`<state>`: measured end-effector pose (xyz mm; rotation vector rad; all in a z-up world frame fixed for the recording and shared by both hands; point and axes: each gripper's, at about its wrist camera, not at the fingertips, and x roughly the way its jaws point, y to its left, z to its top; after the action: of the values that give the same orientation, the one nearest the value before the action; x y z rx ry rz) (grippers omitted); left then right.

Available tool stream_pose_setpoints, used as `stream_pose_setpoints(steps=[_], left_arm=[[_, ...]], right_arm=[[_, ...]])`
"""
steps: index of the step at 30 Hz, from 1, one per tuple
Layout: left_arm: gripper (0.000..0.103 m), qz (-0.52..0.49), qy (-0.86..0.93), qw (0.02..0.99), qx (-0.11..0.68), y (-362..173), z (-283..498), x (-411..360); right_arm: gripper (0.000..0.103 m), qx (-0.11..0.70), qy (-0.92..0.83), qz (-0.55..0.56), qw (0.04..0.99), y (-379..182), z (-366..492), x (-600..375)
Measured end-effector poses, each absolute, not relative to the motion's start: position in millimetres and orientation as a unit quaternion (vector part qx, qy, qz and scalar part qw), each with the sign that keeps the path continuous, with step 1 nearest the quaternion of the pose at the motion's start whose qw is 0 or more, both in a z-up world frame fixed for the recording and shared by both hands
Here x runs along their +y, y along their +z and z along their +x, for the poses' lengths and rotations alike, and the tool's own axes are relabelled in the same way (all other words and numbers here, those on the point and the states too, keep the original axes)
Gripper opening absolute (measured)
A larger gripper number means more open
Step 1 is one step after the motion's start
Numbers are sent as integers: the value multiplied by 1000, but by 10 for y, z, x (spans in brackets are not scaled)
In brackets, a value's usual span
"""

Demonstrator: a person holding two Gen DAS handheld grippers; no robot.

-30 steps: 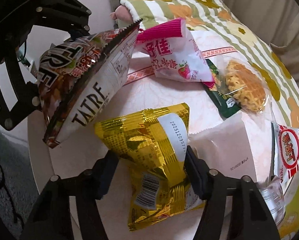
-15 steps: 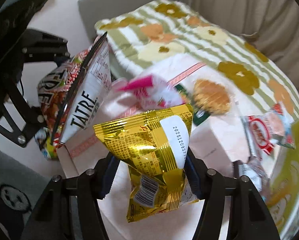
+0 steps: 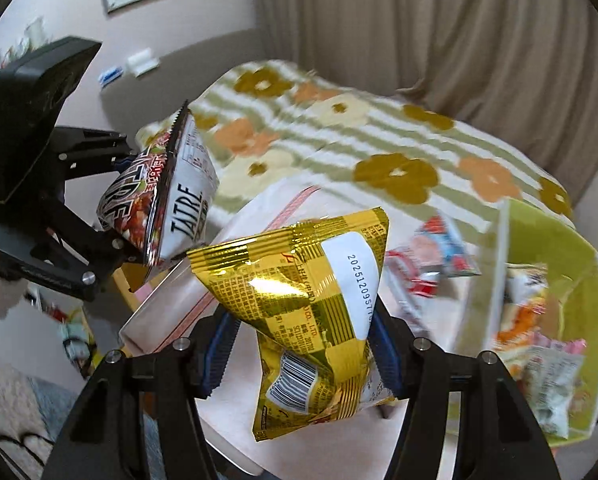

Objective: Organize snacks
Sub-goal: 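Carry TATRE bag and gold bag over the yellow-green box and open both tools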

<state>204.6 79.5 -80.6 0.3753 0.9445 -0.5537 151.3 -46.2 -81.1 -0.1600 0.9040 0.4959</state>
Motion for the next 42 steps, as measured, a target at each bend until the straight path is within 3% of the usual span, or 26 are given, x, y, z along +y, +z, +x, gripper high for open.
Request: stream_pose_setpoints(steps=[14, 22, 32, 36, 38, 42], left_arm=[[63, 98, -269, 860, 422, -449, 2753, -1247], [63, 48, -239, 843, 479, -825, 3238, -2027], [64, 32, -229, 820, 523, -1278, 3777, -2474], [73, 59, -205, 823, 526, -1387, 3923, -2550], [96, 67, -202, 822, 529, -1425, 3952, -2554], [97, 71, -196, 829, 519, -1408, 3884, -2437]], right_arm=[[57, 412, 153, -50, 897, -405, 2025, -2338], [57, 445, 133, -18, 886, -581, 2405, -2971], [57, 473, 101, 30, 875, -854, 2645, -3330], [57, 481, 90, 37, 871, -936, 2781, -3427], [57, 484, 85, 44, 870, -960, 2819, -3452], [57, 485, 82, 48, 869, -999, 2872, -3472]])
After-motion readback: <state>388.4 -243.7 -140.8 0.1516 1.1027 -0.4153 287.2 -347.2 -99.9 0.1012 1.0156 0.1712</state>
